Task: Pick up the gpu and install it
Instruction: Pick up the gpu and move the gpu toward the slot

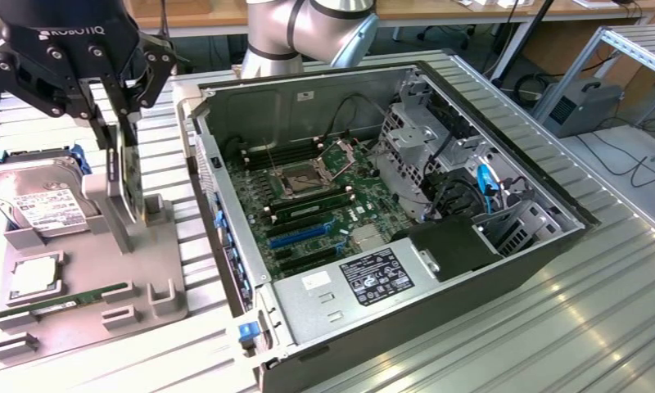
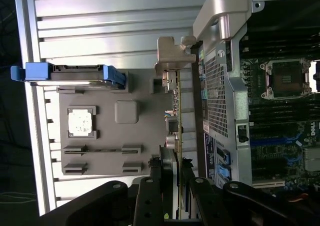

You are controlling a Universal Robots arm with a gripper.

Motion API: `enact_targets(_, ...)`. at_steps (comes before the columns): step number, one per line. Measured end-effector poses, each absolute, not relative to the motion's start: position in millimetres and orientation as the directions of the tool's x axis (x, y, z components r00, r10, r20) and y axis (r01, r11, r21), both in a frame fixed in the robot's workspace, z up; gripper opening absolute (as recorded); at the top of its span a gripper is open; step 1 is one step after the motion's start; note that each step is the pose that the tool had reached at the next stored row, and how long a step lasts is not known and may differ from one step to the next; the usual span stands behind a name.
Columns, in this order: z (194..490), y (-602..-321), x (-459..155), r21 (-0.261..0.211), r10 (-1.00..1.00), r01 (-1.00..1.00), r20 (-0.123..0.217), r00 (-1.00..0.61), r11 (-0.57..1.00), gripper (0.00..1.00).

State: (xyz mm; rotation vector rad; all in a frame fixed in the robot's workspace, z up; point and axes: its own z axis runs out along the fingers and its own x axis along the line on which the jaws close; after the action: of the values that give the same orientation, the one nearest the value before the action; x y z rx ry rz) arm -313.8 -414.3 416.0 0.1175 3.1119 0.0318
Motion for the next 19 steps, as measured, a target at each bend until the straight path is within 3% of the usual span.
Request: enact_targets(19,428.7,-414.3,-313.8,0.021,0.076,0.075,-0.026,-0.997,0.997,0.27)
